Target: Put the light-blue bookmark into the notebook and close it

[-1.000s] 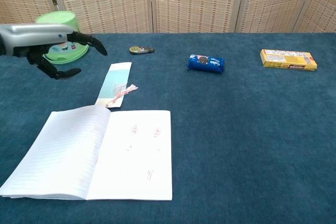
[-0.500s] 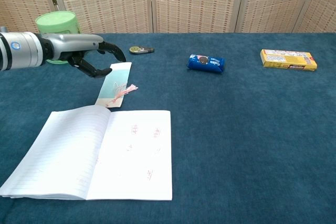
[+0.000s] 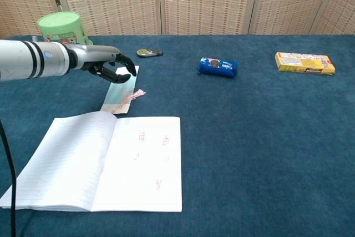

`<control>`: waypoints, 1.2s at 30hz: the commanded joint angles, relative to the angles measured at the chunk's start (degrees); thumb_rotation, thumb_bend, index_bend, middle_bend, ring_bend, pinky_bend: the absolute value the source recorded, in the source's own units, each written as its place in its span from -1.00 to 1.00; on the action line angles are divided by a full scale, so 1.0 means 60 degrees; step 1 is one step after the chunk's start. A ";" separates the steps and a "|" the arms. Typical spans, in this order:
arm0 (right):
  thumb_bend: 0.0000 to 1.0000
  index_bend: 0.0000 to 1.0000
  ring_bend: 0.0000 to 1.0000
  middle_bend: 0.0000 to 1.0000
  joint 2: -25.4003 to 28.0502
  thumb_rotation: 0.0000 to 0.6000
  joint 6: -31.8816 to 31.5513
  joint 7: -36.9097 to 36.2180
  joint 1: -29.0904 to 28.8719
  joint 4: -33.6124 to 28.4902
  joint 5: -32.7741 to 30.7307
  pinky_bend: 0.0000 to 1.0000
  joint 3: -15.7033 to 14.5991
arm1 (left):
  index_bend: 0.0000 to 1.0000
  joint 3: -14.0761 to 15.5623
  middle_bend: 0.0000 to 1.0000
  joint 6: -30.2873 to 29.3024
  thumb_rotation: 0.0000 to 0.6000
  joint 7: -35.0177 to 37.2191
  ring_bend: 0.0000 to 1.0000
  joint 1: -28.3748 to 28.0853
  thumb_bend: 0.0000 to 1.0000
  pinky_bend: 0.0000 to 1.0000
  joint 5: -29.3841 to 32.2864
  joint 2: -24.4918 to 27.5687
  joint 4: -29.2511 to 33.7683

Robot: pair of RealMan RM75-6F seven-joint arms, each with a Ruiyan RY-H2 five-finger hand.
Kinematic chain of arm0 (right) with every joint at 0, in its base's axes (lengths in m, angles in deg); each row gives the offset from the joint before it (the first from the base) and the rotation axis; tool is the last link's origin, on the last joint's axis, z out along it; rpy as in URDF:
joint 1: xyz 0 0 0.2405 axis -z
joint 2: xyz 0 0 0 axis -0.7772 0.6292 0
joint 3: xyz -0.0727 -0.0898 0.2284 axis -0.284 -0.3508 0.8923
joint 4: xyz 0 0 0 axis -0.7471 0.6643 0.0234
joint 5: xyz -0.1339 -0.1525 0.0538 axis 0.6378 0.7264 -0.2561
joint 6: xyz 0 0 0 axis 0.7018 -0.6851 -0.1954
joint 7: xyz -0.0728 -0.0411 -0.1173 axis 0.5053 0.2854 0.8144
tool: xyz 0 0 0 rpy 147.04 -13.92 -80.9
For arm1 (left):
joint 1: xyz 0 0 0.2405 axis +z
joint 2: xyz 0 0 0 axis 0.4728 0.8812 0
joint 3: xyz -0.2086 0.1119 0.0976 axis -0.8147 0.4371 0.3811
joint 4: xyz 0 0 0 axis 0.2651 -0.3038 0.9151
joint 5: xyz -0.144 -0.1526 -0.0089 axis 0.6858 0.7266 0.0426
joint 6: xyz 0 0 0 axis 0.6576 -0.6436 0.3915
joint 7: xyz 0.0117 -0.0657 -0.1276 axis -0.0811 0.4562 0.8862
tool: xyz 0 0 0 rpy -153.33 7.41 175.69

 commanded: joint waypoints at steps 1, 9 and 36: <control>-0.72 -0.92 -1.00 -0.89 -0.0013 1.00 0.0037 0.0002 -0.0004 0.0011 -0.0047 -1.00 -0.0004 | -0.51 0.0154 -0.65 0.0107 -0.10 -0.0290 -0.86 -0.0228 0.04 -0.74 0.0356 -0.0286 -0.0222; -0.72 -0.92 -1.00 -0.89 -0.0030 1.00 0.0066 -0.0009 -0.0010 0.0036 -0.0127 -1.00 0.0006 | -0.52 0.0327 -0.65 -0.0022 -0.18 -0.0623 -0.86 -0.0483 0.04 -0.74 0.0822 -0.0790 -0.0439; -0.72 -0.92 -1.00 -0.89 -0.0068 1.00 -0.0116 -0.0236 0.0090 0.0178 -0.0051 -1.00 -0.0036 | -0.52 0.1113 -0.65 -0.0517 -0.17 -0.2011 -0.86 -0.0761 0.05 -0.74 0.3508 -0.0711 -0.0766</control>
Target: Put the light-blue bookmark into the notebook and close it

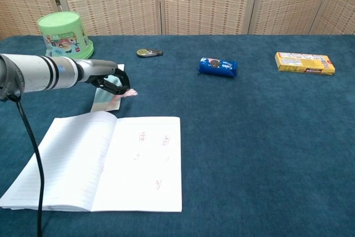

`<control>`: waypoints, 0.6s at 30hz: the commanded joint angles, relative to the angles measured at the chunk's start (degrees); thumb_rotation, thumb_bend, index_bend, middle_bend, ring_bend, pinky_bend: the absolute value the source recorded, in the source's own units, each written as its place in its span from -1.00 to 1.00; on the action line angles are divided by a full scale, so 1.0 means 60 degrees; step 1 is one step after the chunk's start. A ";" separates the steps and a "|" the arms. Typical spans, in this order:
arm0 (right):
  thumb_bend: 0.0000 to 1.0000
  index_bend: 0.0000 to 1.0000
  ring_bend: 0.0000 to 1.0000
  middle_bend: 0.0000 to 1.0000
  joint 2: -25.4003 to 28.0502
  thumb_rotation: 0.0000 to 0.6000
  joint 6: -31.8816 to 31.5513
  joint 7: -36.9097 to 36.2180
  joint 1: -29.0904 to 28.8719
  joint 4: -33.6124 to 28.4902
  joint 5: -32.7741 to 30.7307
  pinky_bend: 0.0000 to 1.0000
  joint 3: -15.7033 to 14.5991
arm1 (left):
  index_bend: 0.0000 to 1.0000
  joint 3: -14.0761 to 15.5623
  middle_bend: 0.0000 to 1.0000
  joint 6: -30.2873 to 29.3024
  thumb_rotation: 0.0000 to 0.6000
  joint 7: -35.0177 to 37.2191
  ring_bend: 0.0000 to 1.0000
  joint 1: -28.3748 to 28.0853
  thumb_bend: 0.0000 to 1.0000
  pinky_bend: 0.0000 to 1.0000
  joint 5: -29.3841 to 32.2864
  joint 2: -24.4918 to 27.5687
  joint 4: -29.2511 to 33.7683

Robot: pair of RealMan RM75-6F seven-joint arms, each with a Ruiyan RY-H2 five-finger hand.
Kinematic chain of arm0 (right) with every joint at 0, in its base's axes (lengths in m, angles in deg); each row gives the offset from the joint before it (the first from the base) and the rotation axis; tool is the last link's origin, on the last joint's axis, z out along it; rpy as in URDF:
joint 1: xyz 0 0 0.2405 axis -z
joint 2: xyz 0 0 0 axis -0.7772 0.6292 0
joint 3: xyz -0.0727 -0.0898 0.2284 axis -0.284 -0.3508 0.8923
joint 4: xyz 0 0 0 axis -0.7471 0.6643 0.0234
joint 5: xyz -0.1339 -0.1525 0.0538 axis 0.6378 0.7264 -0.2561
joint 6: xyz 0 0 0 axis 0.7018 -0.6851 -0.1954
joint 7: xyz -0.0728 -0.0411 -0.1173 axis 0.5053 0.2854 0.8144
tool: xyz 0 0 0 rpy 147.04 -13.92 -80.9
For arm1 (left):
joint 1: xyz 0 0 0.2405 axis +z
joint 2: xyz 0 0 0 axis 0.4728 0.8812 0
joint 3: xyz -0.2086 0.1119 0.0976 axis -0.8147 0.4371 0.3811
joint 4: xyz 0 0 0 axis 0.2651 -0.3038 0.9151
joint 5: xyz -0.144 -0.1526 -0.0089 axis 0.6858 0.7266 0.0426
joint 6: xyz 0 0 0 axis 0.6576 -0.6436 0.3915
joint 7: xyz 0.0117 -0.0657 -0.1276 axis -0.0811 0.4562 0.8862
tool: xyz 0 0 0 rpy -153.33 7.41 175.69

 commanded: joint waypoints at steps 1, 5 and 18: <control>-0.72 -0.92 -1.00 -0.89 0.0004 1.00 -0.0036 -0.0011 0.0011 -0.0005 0.0046 -1.00 -0.0011 | -0.52 0.0110 -0.65 -0.0152 -0.17 -0.0122 -0.86 0.0093 0.04 -0.74 0.0229 0.0172 0.0116; -0.72 -0.92 -1.00 -0.89 0.0021 1.00 -0.0114 -0.0045 0.0045 -0.0008 0.0108 -1.00 -0.0023 | -0.52 0.0252 -0.65 -0.0314 -0.17 -0.0229 -0.86 0.0252 0.04 -0.74 0.0415 0.0517 0.0381; -0.72 -0.92 -1.00 -0.89 -0.0040 1.00 -0.0121 -0.0174 0.0038 0.0101 0.0207 -1.00 -0.0045 | -0.69 0.0700 -0.65 -0.1539 1.00 0.0567 -0.86 0.1423 0.04 -0.74 -0.2238 0.1757 0.1700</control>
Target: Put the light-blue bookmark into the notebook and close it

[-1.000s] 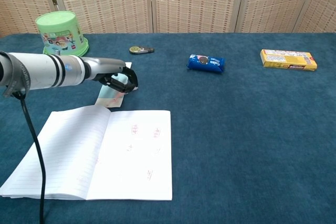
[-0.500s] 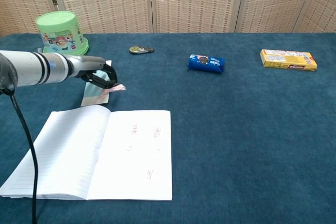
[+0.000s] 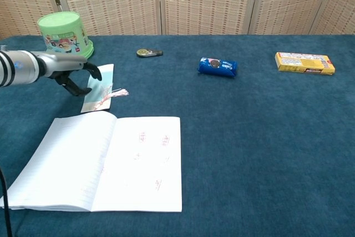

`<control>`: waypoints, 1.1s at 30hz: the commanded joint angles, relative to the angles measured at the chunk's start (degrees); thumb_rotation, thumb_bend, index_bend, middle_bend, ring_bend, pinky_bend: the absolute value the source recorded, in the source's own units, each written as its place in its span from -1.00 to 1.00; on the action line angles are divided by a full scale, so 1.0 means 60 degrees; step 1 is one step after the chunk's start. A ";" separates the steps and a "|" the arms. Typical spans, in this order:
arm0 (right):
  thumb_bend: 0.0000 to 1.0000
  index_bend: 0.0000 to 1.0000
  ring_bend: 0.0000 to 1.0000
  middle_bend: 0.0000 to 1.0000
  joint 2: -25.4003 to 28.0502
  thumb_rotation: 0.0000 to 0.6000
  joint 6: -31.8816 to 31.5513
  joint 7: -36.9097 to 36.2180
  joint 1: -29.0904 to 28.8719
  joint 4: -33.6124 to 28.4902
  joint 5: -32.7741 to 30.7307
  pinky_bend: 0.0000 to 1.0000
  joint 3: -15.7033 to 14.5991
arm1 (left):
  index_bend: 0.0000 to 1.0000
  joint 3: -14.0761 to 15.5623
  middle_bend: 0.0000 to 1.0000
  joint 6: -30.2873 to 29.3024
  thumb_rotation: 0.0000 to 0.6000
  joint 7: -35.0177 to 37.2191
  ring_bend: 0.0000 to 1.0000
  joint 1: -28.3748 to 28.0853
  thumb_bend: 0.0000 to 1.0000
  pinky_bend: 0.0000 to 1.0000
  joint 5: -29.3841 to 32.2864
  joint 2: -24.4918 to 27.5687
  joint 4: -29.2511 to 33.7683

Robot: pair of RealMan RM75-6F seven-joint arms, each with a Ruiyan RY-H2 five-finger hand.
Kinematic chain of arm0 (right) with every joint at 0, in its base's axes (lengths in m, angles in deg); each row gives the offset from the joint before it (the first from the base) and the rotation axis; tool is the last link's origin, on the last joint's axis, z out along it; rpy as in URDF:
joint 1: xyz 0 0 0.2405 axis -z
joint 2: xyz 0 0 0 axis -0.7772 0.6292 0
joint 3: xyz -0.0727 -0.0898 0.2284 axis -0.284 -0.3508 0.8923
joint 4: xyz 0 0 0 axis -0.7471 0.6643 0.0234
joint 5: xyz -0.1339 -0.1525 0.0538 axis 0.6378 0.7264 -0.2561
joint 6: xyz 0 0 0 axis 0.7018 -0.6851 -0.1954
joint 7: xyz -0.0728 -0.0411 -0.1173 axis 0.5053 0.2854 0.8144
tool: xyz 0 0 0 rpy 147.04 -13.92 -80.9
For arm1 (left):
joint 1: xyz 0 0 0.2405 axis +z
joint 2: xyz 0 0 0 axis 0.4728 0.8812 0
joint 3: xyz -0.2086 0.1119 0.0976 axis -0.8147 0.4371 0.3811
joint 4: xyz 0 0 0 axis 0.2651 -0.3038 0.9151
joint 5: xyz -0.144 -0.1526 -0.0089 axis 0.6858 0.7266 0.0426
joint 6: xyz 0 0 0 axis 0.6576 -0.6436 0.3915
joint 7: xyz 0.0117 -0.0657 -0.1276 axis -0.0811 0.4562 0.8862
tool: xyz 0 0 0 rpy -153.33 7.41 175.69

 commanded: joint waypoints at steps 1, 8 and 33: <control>-0.72 -0.92 -1.00 -0.89 -0.0008 1.00 0.0009 0.0016 -0.0015 -0.0004 0.0028 -1.00 -0.0001 | -0.69 0.0182 -0.65 -0.0700 1.00 0.0672 -0.86 0.0626 0.04 -0.74 -0.1509 0.0340 0.0301; -0.72 -0.92 -1.00 -0.89 -0.0032 1.00 0.0035 0.0094 -0.0030 -0.0052 0.0065 -1.00 -0.0022 | -0.71 0.0323 -0.66 -0.1099 1.00 0.1541 -0.86 0.1030 -0.09 -0.74 -0.3370 0.0202 -0.0374; -0.72 -0.92 -1.00 -0.89 -0.0054 1.00 0.0048 0.0109 0.0059 -0.0023 -0.0105 -1.00 -0.0039 | -0.83 -0.0029 -0.76 -0.0788 1.00 0.1128 -0.87 0.1235 -0.54 -0.74 -0.4426 -0.1035 -0.2390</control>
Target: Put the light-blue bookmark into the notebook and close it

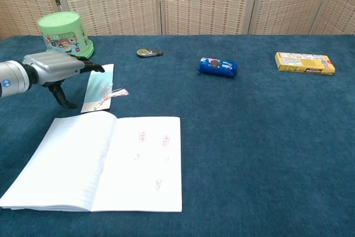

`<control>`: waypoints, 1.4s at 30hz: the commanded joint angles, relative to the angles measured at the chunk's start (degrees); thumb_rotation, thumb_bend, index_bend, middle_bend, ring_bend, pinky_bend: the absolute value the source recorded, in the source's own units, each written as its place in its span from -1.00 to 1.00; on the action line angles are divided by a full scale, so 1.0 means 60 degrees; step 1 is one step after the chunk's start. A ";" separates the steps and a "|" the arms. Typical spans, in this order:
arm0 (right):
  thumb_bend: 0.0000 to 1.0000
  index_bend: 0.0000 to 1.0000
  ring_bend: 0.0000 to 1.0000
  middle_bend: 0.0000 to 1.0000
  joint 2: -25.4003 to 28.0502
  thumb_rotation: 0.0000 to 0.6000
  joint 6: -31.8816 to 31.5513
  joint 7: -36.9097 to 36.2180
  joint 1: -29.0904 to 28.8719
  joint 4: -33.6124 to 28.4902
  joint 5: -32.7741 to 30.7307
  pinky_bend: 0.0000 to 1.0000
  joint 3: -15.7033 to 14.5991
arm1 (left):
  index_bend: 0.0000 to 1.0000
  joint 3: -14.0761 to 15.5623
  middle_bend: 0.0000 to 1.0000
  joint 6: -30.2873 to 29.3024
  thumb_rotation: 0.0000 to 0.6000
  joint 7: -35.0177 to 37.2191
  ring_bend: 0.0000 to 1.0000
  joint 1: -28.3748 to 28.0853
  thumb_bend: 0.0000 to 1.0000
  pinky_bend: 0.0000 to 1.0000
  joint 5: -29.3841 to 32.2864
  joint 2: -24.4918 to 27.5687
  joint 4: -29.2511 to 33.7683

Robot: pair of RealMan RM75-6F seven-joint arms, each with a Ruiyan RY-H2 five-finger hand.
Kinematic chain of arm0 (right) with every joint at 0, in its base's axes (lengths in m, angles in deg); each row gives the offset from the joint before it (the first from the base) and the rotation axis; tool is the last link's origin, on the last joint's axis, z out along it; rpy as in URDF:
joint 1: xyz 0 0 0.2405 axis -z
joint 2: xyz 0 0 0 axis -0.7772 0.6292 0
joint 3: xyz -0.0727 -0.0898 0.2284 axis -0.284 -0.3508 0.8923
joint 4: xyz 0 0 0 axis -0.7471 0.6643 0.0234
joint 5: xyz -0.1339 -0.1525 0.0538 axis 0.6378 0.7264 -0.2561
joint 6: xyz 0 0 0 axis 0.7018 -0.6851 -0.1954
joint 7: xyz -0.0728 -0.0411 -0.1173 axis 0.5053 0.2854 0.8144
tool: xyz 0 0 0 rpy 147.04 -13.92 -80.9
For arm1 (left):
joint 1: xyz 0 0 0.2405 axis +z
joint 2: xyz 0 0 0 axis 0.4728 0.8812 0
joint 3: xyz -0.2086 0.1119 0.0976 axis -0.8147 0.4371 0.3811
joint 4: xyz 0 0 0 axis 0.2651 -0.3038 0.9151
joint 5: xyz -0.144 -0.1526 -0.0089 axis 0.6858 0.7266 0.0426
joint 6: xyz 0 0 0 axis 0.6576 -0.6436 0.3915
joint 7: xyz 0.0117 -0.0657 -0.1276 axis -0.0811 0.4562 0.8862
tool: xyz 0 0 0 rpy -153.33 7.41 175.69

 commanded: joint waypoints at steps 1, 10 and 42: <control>-0.72 -0.92 -1.00 -0.89 -0.0007 1.00 0.0003 -0.0012 -0.0001 0.0009 -0.0005 -1.00 0.0004 | -0.83 -0.0072 -0.76 0.0116 1.00 -0.0052 -0.87 0.0038 -0.54 -0.74 0.0040 -0.0038 -0.0144; -0.72 -0.92 -1.00 -0.89 -0.0049 1.00 0.0013 -0.0066 0.0009 0.0079 -0.0017 -1.00 -0.0003 | -0.83 -0.0200 -0.77 0.0504 1.00 -0.0249 -0.88 0.0100 -0.54 -0.74 0.0217 -0.0180 -0.0433; -0.72 -0.92 -1.00 -0.89 -0.0042 1.00 -0.0112 -0.0412 0.0226 0.0342 -0.0160 -1.00 -0.0045 | -0.83 -0.0882 -0.80 0.0876 1.00 -0.1689 -0.89 -0.0607 -0.54 -0.74 0.0690 -0.0658 0.0646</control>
